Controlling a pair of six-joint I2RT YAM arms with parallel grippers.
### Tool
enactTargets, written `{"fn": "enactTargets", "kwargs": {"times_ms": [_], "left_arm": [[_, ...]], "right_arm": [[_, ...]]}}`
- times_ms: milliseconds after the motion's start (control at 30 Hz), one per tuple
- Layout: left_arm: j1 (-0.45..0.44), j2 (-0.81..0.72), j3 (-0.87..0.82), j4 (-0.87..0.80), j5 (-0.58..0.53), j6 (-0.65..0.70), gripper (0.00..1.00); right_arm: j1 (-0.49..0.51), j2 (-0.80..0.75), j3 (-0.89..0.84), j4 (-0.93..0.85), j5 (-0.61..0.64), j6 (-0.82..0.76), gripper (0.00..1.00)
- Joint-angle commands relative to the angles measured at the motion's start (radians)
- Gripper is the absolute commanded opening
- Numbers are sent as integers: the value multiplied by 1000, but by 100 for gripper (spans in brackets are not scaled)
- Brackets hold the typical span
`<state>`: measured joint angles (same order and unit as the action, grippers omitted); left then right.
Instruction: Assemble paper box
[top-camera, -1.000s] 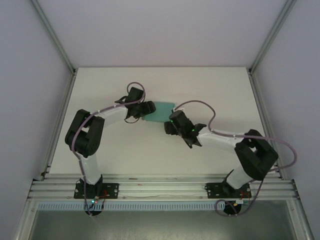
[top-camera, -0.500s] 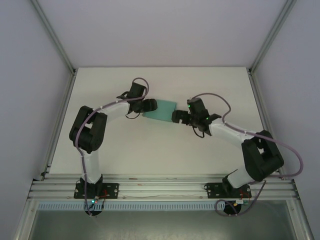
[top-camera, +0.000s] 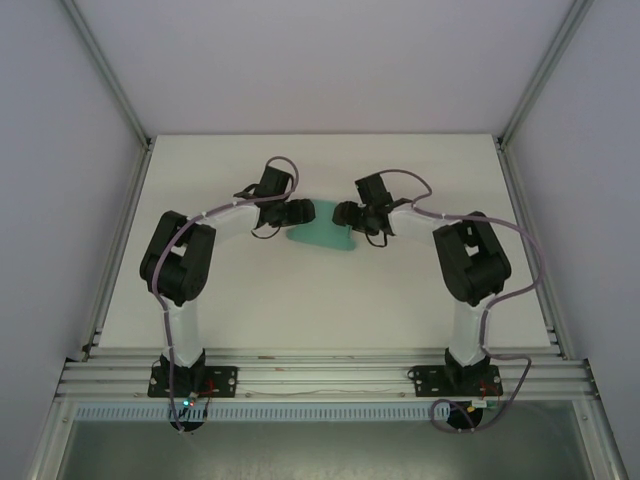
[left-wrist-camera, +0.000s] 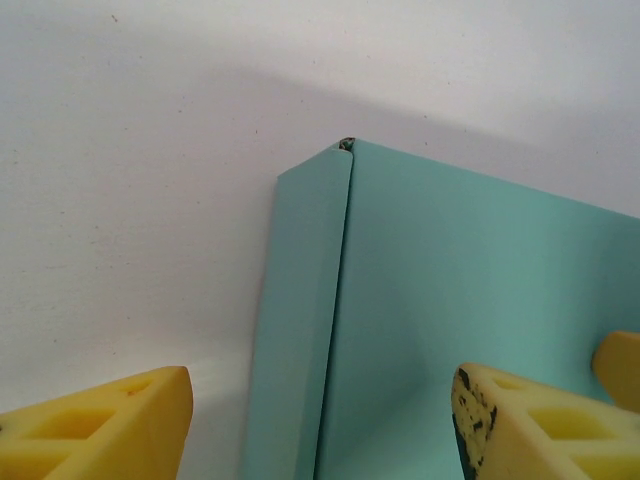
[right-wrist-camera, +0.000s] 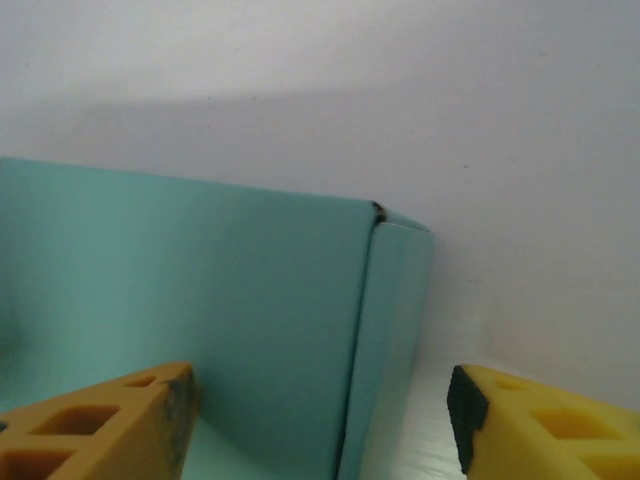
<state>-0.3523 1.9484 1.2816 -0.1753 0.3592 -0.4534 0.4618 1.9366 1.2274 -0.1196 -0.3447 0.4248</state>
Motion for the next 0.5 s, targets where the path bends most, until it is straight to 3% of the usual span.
{"fn": "enactTargets", "kwargs": {"times_ms": [0,267,467], "left_arm": [[8,-8,-5,-23,-25,18,69],[26,0,42,-10,6,54,70],[45,73,76,18,118,75,64]], "right_arm": [[-15,21,-14,-43,9,-11,53],[-33,47,-49,-12,-59,-63,48],[-53,48,-49,-16,-92,-98,48]]}}
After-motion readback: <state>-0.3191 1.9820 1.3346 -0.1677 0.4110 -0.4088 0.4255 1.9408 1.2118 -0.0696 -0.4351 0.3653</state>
